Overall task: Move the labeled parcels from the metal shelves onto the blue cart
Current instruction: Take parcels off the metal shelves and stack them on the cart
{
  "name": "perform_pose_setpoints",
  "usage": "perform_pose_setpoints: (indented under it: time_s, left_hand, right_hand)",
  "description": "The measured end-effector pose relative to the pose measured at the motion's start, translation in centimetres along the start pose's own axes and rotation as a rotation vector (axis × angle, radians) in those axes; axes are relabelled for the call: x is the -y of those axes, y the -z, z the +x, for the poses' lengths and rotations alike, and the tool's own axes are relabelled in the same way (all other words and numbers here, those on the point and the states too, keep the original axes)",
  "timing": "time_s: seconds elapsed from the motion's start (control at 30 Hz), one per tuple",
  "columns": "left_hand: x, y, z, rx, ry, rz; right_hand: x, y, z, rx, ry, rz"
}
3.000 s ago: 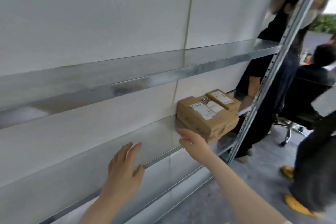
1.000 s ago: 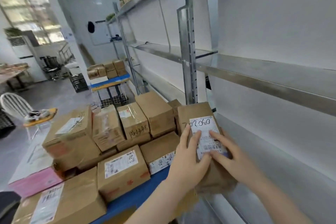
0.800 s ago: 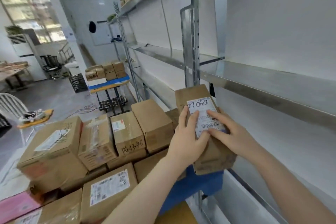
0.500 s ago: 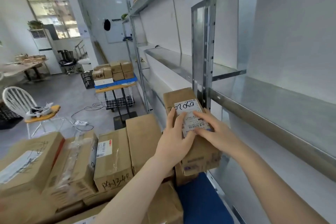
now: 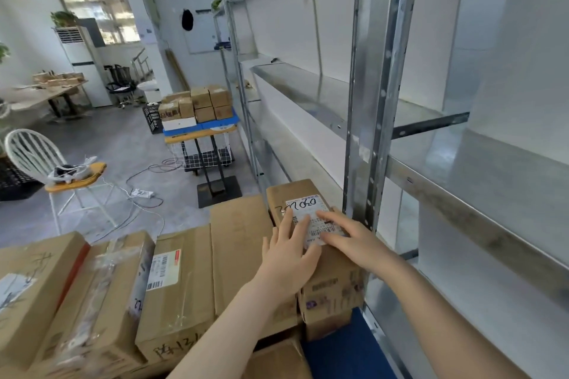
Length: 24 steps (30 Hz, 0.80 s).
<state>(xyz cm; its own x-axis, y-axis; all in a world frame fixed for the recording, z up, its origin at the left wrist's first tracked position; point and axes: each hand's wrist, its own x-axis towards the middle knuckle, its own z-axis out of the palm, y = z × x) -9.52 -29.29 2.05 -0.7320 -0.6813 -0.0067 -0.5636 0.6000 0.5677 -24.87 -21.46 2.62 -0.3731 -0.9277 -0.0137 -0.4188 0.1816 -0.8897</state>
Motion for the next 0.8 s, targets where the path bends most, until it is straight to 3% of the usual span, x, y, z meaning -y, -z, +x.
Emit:
perform_pose_setpoints:
  time_s: [0.13,0.27,0.47,0.6,0.7,0.8]
  left_hand:
    - [-0.1,0.5,0.1,-0.013,0.019,-0.024]
    - [-1.3,1.1,-1.8,-0.094,-0.029,0.052]
    - [-7.6,-3.1,-9.8,-0.183,-0.551,-0.086]
    - [-13.1,-11.5,-19.2,0.079,-0.810,-0.143]
    - [-17.8,-17.2,-27.7,0.352,-0.924,-0.041]
    - [-23.1,-21.4,-36.0,0.495,-1.121,0.034]
  right_hand:
    - [0.9,0.1,0.2,-0.042,0.000,-0.032]
    - [1.1,0.4,-4.0,-0.222,0.039,-0.040]
    - [-2.0,1.2,-20.6,-0.521,-0.100,-0.066]
    - [-5.2,1.0,-37.3,-0.782,-0.359,-0.166]
    - [-5.8,0.0,-51.9,-0.993,-0.603,-0.267]
    - [-4.6,-2.0,-66.2,-1.186,-0.824,-0.380]
